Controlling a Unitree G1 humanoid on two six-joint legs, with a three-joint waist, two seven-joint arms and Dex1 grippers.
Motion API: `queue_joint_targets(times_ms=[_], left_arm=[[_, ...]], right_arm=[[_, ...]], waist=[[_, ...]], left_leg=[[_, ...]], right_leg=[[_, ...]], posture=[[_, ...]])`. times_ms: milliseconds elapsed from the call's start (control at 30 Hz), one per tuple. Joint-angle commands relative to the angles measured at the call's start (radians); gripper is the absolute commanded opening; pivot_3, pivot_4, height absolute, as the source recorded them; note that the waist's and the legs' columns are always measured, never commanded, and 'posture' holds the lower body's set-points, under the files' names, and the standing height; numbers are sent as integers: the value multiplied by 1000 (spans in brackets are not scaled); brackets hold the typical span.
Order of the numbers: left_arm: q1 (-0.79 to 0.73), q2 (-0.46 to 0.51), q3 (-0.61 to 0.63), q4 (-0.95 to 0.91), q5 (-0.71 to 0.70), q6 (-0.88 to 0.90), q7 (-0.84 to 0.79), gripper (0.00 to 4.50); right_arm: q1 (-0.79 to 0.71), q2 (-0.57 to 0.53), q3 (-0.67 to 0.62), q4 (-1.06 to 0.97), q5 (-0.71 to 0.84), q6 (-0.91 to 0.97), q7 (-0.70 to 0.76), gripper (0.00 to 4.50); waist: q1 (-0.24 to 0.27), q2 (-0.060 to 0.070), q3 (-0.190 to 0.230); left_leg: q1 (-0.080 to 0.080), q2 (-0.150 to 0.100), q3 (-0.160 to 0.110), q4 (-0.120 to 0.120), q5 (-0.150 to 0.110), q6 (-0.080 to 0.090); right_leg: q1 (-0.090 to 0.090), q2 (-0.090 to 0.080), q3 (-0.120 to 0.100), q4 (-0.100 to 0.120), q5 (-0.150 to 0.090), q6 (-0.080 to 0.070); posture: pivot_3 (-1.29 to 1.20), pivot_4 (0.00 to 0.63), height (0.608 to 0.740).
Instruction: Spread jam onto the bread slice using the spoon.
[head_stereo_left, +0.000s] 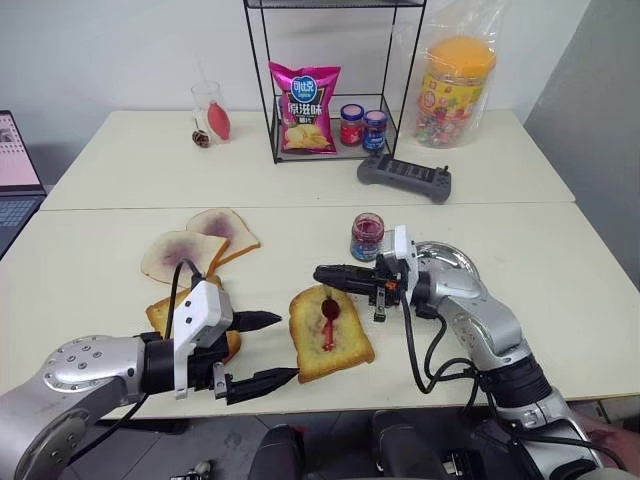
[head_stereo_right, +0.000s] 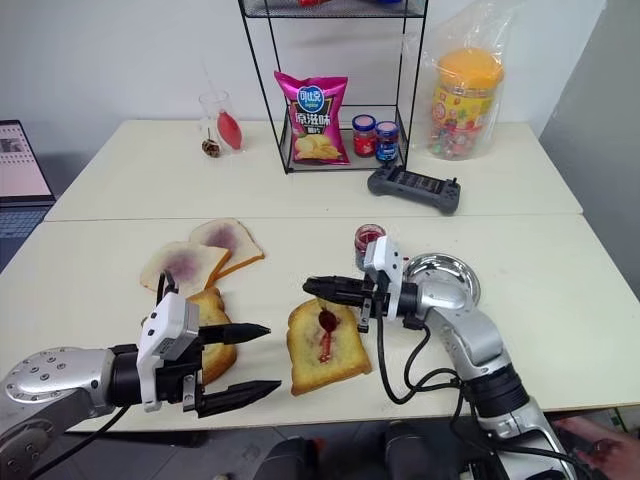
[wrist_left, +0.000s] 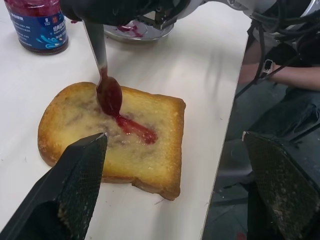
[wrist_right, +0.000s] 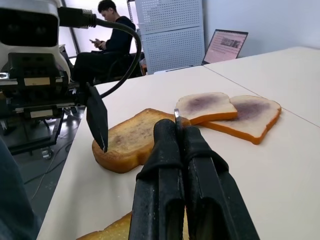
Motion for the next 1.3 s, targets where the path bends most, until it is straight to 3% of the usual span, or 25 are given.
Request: queue_joint_targets(times_ms=[33,267,433,567,800,967,1133,1300], left_arm=[[-8,4,2,-10,-13,-3,-1,4500],[-13,5,-5,-7,-12,-4,-4,4500],[-20,3,-12,-7,-12,-2,0,4500],[-16,5,-7,-10,-14,2,3,4500],[-8,7,5,-15,-17,3,4,4500],[-8,7,5,-16,-19,3,5,4500],[-13,4,-5,-14,-18,1,7,4500],[-46,3,-24,9,-10,-7,-1,4500]], right_arm=[[-25,4,-66,-88,118,137,-46,43],[-22,-2,-160,-82,352,502,-153,43],[-14,66,-177,8,364,573,-234,43],[-25,95,-162,76,314,533,-233,43],[-65,98,-75,191,94,224,-160,43],[-129,106,-98,242,65,139,-128,43],[-168,103,-135,180,138,226,-121,43],[-191,81,-253,75,359,505,-183,43]], waist=[[0,0,0],[0,0,0],[-3,0,0],[-3,0,0],[-3,0,0],[-3,0,0],[-3,0,0],[-2,0,0]], left_leg=[[0,0,0,0,0,0],[0,0,0,0,0,0],[0,0,0,-1,0,0],[-1,0,1,-2,0,0],[-2,0,3,-3,0,0],[-1,0,2,-3,0,0],[-2,0,2,-3,0,0],[-2,0,1,-5,0,0]], right_leg=[[0,0,0,0,0,0],[0,0,0,0,0,0],[-1,0,1,0,0,0],[-2,0,1,-1,0,0],[-3,0,2,-2,0,1],[-3,0,2,-2,0,1],[-3,0,2,-2,0,1],[-3,0,1,-2,0,2]], posture=[[0,150,740],[0,150,740],[0,150,740],[0,150,740],[0,150,740],[0,150,740],[0,150,740],[0,150,740]])
